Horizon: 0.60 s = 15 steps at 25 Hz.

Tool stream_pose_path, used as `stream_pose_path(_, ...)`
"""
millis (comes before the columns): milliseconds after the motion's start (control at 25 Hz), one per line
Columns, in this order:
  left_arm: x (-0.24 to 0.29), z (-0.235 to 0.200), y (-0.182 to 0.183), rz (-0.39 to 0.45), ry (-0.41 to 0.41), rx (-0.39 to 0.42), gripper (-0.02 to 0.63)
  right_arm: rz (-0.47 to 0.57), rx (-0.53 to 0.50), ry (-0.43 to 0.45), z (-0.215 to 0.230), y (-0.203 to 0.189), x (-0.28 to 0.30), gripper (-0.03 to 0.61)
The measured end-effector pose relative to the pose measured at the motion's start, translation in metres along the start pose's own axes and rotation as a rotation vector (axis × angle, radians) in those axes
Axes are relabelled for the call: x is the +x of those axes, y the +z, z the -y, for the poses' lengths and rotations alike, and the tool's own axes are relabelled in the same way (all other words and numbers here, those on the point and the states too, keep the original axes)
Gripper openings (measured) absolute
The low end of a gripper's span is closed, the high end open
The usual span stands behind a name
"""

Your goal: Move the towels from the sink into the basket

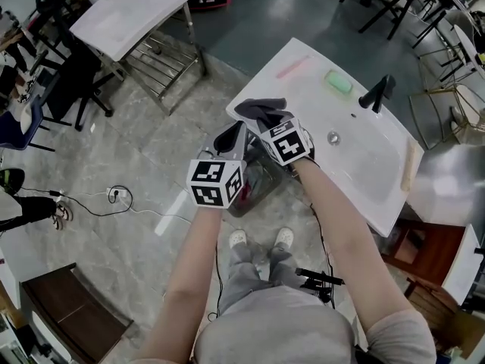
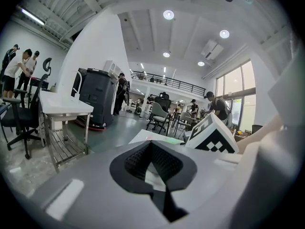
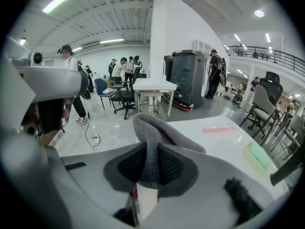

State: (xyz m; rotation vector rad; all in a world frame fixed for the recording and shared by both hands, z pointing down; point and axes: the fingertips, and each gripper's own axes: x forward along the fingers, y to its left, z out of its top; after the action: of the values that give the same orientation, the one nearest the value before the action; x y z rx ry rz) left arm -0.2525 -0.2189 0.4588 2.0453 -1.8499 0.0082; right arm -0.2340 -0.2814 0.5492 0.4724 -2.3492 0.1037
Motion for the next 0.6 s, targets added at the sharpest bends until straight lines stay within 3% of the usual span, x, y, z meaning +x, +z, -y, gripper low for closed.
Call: stream_pose_path(600, -0.01, 0.028, 0.016, 0.033, -0.025, 0.031, 0.006, 0.094, -0.014, -0.011, -0.011, 0.022, -0.05, 0.071)
